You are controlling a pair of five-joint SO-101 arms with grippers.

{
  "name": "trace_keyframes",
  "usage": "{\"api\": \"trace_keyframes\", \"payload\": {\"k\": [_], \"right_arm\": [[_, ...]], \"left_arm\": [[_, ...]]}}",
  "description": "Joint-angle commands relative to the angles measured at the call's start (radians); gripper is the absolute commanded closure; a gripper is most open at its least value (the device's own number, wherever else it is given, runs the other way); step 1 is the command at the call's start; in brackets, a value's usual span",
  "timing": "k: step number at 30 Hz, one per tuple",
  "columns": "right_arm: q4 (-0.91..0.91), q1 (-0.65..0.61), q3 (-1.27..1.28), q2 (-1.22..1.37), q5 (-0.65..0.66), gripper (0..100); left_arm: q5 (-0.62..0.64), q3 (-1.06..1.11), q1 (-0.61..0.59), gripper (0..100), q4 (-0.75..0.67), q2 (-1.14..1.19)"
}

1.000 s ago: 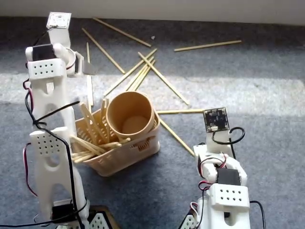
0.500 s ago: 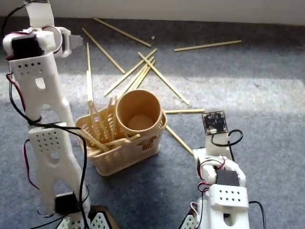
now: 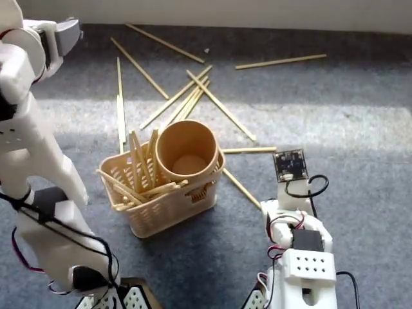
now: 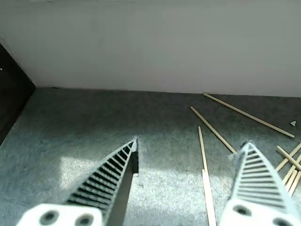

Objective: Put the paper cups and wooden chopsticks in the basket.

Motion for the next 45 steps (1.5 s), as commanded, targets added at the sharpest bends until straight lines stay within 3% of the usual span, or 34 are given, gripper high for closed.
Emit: {"api": "trace_keyframes", "payload": {"k": [1, 10, 15, 23, 29, 39, 42, 45], "right_arm": [[-0.002, -0.008, -0.005, -0.016, 0.012, 85.4], [-0.035, -0.008, -0.004, -0.013, 0.012, 85.4], [-0.035, -0.008, -0.004, -0.013, 0.012, 85.4], [-0.035, -0.008, -0.002, -0.013, 0.014, 85.4], [-0.035, -0.008, -0.002, -0.013, 0.014, 85.4], [-0.035, -0.008, -0.002, -0.013, 0.014, 85.4], [-0.035, -0.008, -0.002, -0.013, 0.014, 85.4], [-0.035, -0.008, -0.002, -0.013, 0.014, 85.4]], "left_arm": [[-0.005, 0.280, -0.005, 66, 0.005, -0.271], [-0.087, 1.270, 0.127, 66, -0.018, -1.064], [-0.091, 1.541, 0.134, 66, -0.029, -1.363], [-0.110, 1.692, 0.139, 66, -0.011, -1.279], [-0.109, 1.764, 0.248, 66, -0.017, -1.193], [-0.115, 2.057, 0.262, 66, -0.304, -1.165], [-0.117, 2.150, 0.262, 75, -0.371, -1.165], [-0.170, 2.206, 0.263, 93, -0.417, -1.165]]}}
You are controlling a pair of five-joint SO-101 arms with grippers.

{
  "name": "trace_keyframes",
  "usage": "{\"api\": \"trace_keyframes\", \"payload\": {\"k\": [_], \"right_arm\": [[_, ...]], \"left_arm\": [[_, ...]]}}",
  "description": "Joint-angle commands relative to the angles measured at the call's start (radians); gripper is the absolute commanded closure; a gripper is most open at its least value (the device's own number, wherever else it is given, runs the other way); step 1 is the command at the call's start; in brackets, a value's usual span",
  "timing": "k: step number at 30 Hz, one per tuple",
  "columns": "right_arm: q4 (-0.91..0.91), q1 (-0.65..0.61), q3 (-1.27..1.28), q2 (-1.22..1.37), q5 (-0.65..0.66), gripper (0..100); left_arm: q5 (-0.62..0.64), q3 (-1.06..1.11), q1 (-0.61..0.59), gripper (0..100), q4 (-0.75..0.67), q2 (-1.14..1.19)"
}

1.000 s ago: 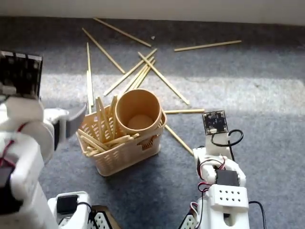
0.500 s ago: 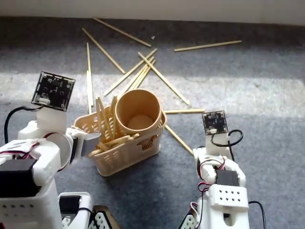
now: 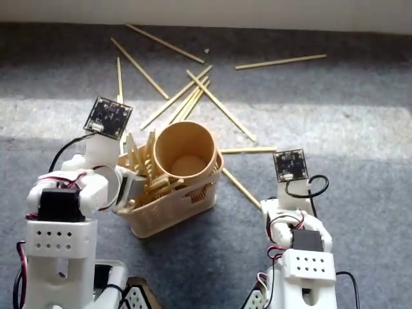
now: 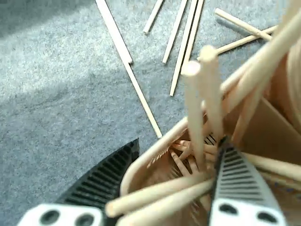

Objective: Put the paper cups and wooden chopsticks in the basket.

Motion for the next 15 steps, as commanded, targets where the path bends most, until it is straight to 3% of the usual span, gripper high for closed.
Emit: {"api": "trace_keyframes", "payload": {"k": [1, 7, 15], "right_arm": [[-0.018, -0.008, -0.005, -0.013, 0.014, 85.4], [-0.018, -0.008, -0.005, -0.013, 0.014, 85.4], [-0.021, -0.008, 0.015, -0.016, 0.014, 85.4]], "left_arm": [[-0.063, 0.065, 0.007, 100, -0.046, 0.012], [-0.115, 0.071, 0.007, 100, -0.048, 0.004], [-0.021, -0.116, -0.047, 100, -0.040, 0.008]]}}
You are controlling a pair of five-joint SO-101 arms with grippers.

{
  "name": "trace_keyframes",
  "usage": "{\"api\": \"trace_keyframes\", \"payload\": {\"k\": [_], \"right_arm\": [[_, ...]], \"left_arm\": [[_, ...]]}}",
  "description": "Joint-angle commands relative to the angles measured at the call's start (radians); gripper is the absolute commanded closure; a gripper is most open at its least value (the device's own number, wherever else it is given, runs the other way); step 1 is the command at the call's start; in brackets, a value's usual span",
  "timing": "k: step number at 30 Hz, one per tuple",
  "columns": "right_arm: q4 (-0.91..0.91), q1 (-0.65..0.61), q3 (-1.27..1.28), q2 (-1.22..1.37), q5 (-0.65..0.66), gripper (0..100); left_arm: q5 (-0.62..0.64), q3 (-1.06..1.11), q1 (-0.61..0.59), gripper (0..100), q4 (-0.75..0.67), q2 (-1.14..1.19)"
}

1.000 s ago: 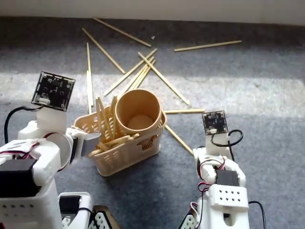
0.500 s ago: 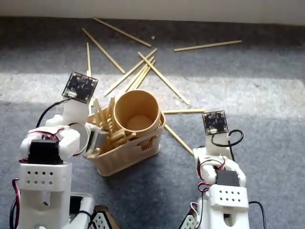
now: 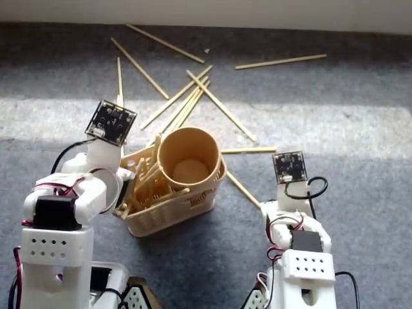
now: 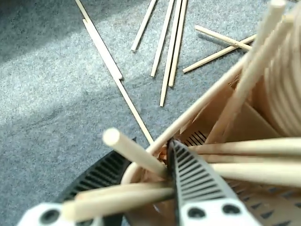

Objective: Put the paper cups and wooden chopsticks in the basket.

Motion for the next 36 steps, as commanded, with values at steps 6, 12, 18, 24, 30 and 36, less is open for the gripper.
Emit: {"api": "trace_keyframes", "payload": {"k": [6, 12, 18, 24, 30, 36], "right_arm": [[-0.021, -0.008, -0.007, -0.016, 0.014, 85.4], [-0.021, -0.010, -0.007, -0.016, 0.014, 85.4], [-0.022, -0.010, -0.007, -0.016, 0.014, 85.4], [-0.022, -0.010, -0.007, -0.016, 0.014, 85.4], [-0.022, -0.010, -0.007, -0.016, 0.014, 85.4], [-0.022, -0.030, -0.007, -0.016, 0.014, 85.4]], "left_arm": [[0.054, -0.302, -0.168, 100, 0.043, 0.012], [0.118, -0.433, -0.318, 100, 0.083, 0.173], [0.133, -0.544, -0.483, 100, 0.041, 0.312], [0.176, -0.679, -0.575, 100, 0.040, 0.364], [0.230, -0.720, -0.651, 100, -0.018, 0.470], [0.267, -0.720, -0.639, 100, -0.052, 0.645]]}}
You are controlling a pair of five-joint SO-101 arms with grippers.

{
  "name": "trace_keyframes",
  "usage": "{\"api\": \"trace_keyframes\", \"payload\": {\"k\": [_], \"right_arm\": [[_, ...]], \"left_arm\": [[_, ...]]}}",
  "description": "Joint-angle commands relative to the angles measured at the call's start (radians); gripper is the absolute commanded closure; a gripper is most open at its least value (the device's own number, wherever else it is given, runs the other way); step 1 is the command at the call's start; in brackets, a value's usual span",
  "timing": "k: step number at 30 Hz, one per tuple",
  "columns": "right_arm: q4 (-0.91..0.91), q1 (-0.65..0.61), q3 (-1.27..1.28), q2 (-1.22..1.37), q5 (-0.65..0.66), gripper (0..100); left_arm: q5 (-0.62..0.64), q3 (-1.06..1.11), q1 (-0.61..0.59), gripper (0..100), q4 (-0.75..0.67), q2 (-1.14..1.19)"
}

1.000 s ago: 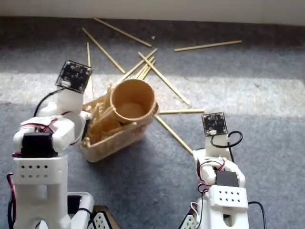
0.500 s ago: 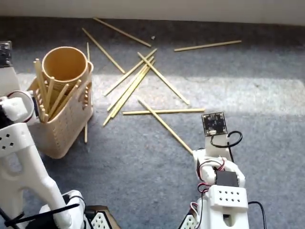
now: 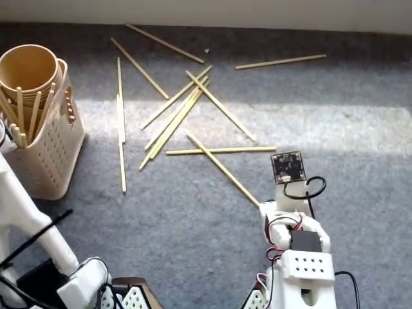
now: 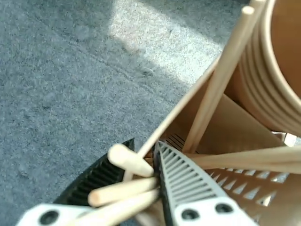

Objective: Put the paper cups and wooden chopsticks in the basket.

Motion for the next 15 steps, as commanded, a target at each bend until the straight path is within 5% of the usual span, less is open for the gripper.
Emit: {"api": "trace_keyframes", "payload": {"k": [1, 15], "right_arm": [[-0.021, -0.013, -0.007, -0.015, 0.014, 85.4], [-0.021, -0.013, -0.007, -0.015, 0.014, 85.4]], "left_arm": [[0.041, -0.064, 0.025, 100, -0.031, 0.064], [0.259, 0.027, 0.259, 100, -0.031, 0.113]]}}
